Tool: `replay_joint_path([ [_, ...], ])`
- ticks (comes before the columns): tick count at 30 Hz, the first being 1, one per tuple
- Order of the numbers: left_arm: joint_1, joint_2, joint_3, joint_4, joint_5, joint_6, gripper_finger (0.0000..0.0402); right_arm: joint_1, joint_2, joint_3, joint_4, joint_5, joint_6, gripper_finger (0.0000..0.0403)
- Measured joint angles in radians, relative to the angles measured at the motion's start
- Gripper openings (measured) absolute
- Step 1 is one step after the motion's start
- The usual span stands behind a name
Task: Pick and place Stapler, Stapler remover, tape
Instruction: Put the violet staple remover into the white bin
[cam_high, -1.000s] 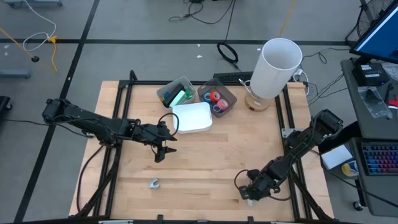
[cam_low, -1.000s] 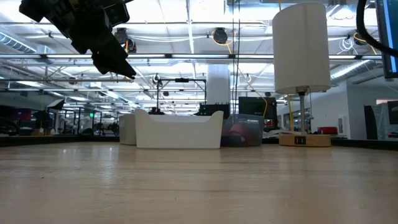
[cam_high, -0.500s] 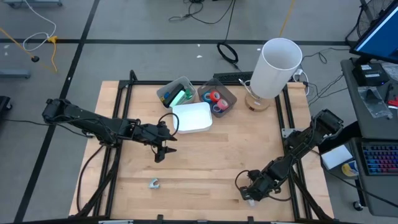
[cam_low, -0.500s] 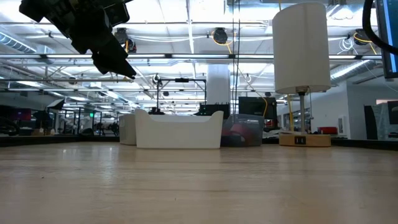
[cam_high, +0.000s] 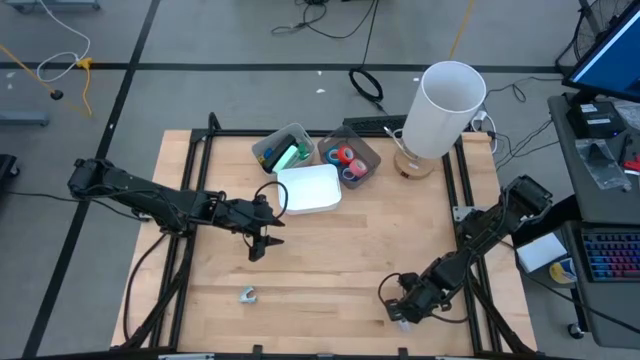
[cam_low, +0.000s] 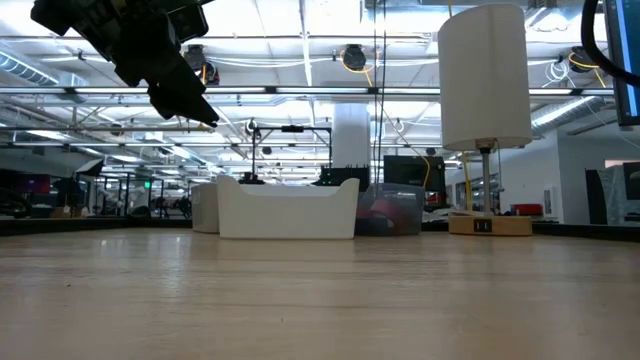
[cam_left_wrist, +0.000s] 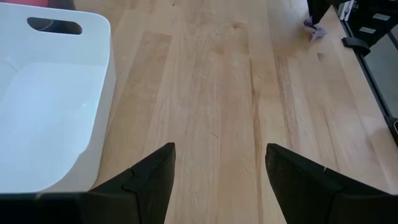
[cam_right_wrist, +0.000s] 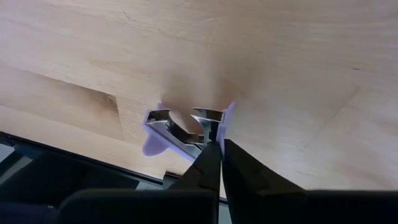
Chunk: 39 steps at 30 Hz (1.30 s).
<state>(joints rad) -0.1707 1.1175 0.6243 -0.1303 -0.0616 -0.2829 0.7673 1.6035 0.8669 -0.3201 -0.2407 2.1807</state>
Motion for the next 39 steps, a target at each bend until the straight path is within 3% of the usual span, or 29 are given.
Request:
replay_joint_path([
  [10, 0.000, 0.000, 0.000, 0.000, 0.009, -0.005, 0.0248, -0.027, -0.075, 0.000, -0.002, 0.261, -0.053, 0.0001],
  [17, -0.002, 0.000, 0.000, -0.003, 0.010, -0.014, 0.0248, -0.127, -0.153, 0.000, 0.049, 0.465, -0.202, 0.0000],
  [22, -0.004, 0.000, 0.000, -0.024, 0.013, -0.040, 0.0248, -0.281, -0.194, 0.000, 0.231, 0.557, -0.477, 0.0000],
  [30, -0.004, -0.018, 0.000, -0.108, 0.006, -0.115, 0.0248, -0.568, -0.197, 0.000, 0.574, 0.559, -1.018, 0.0000],
  [34, -0.004, -0.092, 0.000, -0.164, -0.056, -0.145, 0.0248, -0.675, -0.197, 0.003, 0.672, 0.560, -1.220, 0.0000],
  [39, -0.004, -0.235, 0.000, -0.276, -0.160, -0.174, 0.0248, -0.754, -0.168, 0.066, 0.672, 0.560, -1.396, 0.0000],
])
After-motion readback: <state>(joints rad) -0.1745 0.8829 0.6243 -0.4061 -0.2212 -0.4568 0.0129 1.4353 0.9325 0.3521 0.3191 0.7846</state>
